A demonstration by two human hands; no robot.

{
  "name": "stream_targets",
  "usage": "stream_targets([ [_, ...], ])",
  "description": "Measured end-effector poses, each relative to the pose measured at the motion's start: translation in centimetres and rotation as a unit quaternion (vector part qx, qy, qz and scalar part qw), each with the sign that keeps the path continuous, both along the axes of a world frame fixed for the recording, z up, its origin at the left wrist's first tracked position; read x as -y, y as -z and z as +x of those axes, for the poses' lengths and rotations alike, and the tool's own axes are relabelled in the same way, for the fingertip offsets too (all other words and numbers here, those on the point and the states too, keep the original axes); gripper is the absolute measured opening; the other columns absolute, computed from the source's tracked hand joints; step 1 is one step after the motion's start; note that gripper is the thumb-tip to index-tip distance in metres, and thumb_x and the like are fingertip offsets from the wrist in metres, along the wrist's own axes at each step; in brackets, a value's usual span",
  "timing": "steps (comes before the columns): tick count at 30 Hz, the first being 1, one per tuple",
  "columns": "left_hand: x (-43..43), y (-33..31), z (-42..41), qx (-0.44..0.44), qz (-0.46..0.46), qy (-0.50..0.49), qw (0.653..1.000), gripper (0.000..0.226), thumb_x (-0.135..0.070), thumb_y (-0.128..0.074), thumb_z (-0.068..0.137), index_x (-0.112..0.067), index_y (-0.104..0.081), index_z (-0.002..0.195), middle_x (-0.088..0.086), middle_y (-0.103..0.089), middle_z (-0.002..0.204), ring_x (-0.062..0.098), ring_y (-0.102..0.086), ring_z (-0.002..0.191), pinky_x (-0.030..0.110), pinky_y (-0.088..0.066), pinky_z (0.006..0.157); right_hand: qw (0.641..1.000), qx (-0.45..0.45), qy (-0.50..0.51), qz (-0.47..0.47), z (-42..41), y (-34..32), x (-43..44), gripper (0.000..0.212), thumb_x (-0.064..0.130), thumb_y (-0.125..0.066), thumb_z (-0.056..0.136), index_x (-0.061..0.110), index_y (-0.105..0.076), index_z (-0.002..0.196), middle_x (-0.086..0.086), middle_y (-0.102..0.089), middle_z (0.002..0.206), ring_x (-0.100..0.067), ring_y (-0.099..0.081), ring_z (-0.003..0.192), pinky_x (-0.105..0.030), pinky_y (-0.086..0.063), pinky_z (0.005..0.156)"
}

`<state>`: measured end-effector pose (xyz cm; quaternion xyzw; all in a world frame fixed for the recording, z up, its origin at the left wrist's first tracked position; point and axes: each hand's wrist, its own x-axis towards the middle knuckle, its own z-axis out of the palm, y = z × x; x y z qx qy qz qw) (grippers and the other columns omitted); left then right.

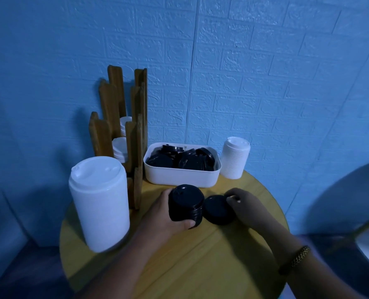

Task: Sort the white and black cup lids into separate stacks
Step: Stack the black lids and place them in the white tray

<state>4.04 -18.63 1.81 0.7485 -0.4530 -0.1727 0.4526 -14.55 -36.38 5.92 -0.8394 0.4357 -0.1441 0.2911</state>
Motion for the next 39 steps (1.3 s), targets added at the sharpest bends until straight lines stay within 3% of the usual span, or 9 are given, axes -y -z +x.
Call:
stream_targets([
  [3, 0.0, 0.0, 0.1, -0.001, 0.002, 0.001, 1.0, 0.094, -0.049, -0.088, 0.069, -0.044, -0.032, 0.145, -0.023, -0.045, 0.139, 0.005, -0.044, 0.132, 0.034, -0.043, 0.106, 0.991, -0.039, 0.041, -0.123, 0.3, -0.2, -0.4, 0.031, 0.032, -0.045, 0.104, 0.026, -0.058, 0.131, -0.004, -0.05, 0.128, -0.021, -0.057, 0.105, -0.033, -0.052, 0.086],
  [8, 0.0, 0.0, 0.0, -0.005, -0.001, 0.007, 1.0, 0.094, -0.047, -0.088, 0.071, -0.046, -0.03, 0.144, -0.025, -0.044, 0.139, 0.004, -0.042, 0.133, 0.032, -0.042, 0.107, 0.98, -0.125, -0.033, -0.149, 1.7, 0.2, -2.9, 0.057, 0.065, -0.053, 0.09, 0.034, -0.049, 0.138, -0.001, -0.042, 0.12, -0.018, -0.053, 0.103, -0.029, -0.048, 0.077],
  [12, -0.1, 0.0, 0.1, -0.005, -0.006, 0.009, 1.0, 0.095, -0.049, -0.088, 0.069, -0.045, -0.031, 0.145, -0.024, -0.046, 0.141, 0.004, -0.044, 0.133, 0.035, -0.043, 0.109, 0.969, -0.166, -0.141, -0.119, 1.3, -0.7, -1.7, 0.049, 0.037, -0.058, 0.095, 0.037, -0.046, 0.142, 0.002, -0.036, 0.143, -0.022, -0.038, 0.129, -0.038, -0.043, 0.104],
  [15, 0.0, 0.0, 0.1, -0.008, -0.003, 0.008, 1.0, 0.095, -0.05, -0.088, 0.068, -0.046, -0.031, 0.144, -0.024, -0.046, 0.14, 0.004, -0.044, 0.132, 0.036, -0.044, 0.11, 0.98, -0.105, -0.147, -0.086, 1.0, -1.1, -1.0, 0.038, 0.022, -0.058, 0.092, 0.027, -0.055, 0.129, 0.001, -0.036, 0.15, -0.023, -0.038, 0.133, -0.039, -0.044, 0.105],
  [20, 0.0, 0.1, 0.1, -0.007, -0.009, 0.011, 1.0, 0.093, -0.047, -0.089, 0.07, -0.048, -0.029, 0.141, -0.025, -0.043, 0.136, 0.004, -0.043, 0.132, 0.029, -0.04, 0.106, 0.983, -0.097, -0.092, -0.124, 2.4, 0.7, -1.3, 0.066, 0.057, -0.065, 0.086, 0.028, -0.04, 0.14, 0.002, -0.043, 0.137, -0.018, -0.041, 0.123, -0.036, -0.044, 0.1],
  [25, 0.0, 0.3, 0.4, -0.002, 0.001, 0.028, 1.0, 0.123, -0.061, -0.087, 0.063, -0.041, -0.011, 0.157, -0.019, -0.026, 0.155, 0.005, -0.027, 0.144, 0.037, -0.034, 0.117, 0.983, -0.069, -0.167, 0.025, 1.1, 0.0, 0.2, 0.091, 0.033, -0.071, 0.084, 0.032, -0.016, 0.156, 0.0, -0.021, 0.162, -0.022, -0.027, 0.145, -0.041, -0.034, 0.116],
  [28, 0.0, 0.0, 0.3, -0.027, 0.002, 0.039, 0.999, 0.131, -0.07, -0.082, 0.058, -0.045, -0.001, 0.158, -0.023, -0.022, 0.156, 0.003, -0.023, 0.143, 0.04, -0.032, 0.119, 0.987, -0.078, -0.138, -0.019, 1.6, 0.6, -0.2, 0.101, 0.054, -0.072, 0.08, 0.032, -0.011, 0.157, 0.001, -0.014, 0.162, -0.025, -0.02, 0.147, -0.046, -0.032, 0.117],
  [33, -0.3, -0.1, 0.0, -0.008, -0.009, 0.023, 1.0, 0.101, -0.053, -0.08, 0.078, -0.046, -0.016, 0.155, -0.028, -0.032, 0.143, 0.001, -0.033, 0.136, 0.03, -0.035, 0.109, 0.985, -0.082, -0.15, -0.021, 1.8, 1.0, -0.4, 0.099, 0.049, -0.074, 0.082, 0.03, -0.012, 0.157, 0.0, -0.021, 0.162, -0.023, -0.022, 0.147, -0.044, -0.031, 0.118],
  [39, -0.1, 0.2, 0.3, -0.006, -0.017, 0.014, 1.0, 0.099, -0.062, -0.082, 0.063, -0.047, -0.03, 0.146, -0.031, -0.038, 0.137, 0.0, -0.039, 0.132, 0.029, -0.038, 0.105, 0.992, -0.076, -0.098, -0.038, 1.3, 0.4, -0.9, 0.095, 0.055, -0.073, 0.081, 0.027, -0.021, 0.155, -0.002, -0.037, 0.152, -0.022, -0.04, 0.136, -0.038, -0.042, 0.109],
])
